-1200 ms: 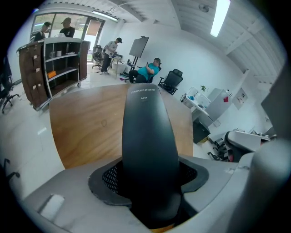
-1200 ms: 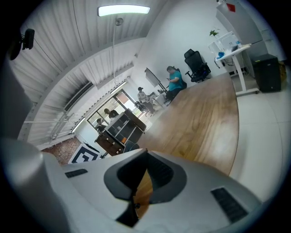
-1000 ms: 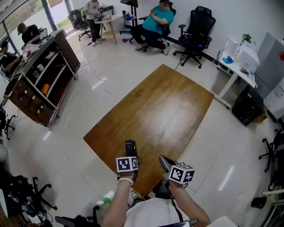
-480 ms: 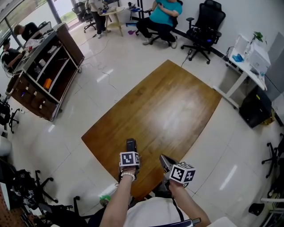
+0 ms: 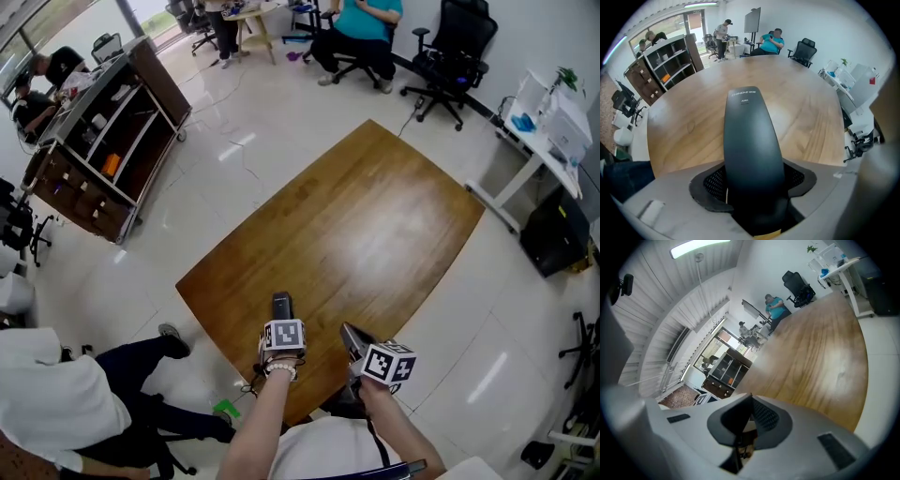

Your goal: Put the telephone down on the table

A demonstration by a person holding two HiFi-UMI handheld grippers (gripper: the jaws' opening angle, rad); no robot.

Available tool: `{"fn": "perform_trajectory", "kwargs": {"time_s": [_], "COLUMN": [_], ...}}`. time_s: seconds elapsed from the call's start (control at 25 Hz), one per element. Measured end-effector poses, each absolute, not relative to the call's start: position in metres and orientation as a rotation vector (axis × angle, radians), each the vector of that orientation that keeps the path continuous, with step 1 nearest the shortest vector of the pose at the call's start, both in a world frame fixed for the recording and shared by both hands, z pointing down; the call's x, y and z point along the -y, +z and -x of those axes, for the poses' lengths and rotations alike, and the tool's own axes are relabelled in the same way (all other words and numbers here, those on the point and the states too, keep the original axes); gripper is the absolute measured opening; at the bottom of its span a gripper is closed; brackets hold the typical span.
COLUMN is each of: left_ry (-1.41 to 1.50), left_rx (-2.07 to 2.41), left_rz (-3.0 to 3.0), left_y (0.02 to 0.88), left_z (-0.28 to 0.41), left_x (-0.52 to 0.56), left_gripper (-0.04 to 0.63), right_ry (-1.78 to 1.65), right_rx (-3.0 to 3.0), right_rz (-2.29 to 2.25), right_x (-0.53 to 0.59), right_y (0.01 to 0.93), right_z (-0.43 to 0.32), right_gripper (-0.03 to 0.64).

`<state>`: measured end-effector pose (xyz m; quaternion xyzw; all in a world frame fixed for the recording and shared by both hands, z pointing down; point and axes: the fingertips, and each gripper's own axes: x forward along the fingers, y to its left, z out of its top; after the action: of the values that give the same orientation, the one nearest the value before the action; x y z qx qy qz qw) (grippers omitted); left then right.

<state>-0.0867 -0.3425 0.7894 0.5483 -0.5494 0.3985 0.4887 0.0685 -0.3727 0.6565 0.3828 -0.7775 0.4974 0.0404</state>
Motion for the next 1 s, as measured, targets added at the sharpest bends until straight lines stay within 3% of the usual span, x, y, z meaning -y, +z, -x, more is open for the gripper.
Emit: {"fn": "perform_trajectory", "kwargs": {"time_s": [0.44, 0.56, 0.72, 1.0], "left_ry": [0.968, 0.917, 0.886, 0.668], "left_rx": [1.348, 1.313, 1.31, 1.35], "left_rz": [-1.32, -1.33, -1.333, -1.446], "left_y": [0.79, 0.792, 0.795, 0.746], "left_z": [0.085, 0.076, 0.079, 0.099], "left_x": [0.341, 0.34, 0.336, 0.327], "left_gripper": [0.334, 0.425, 0.462, 0.437], "right_ry": [1.539, 1.534, 1.505, 1.405], "right_rx": [2.384, 2.389, 2.386, 2.383], "right_rz": [-1.133, -1.136, -1.13, -1.113], "right_x": [0.382, 0.383, 0.381, 0.378], "right_y": [0.661, 0.661, 0.661, 0.659], "right_z": [-0.061, -0.061, -0.06, -0.045], "right_gripper": [0.005, 0.005, 0.005, 0.005]}}
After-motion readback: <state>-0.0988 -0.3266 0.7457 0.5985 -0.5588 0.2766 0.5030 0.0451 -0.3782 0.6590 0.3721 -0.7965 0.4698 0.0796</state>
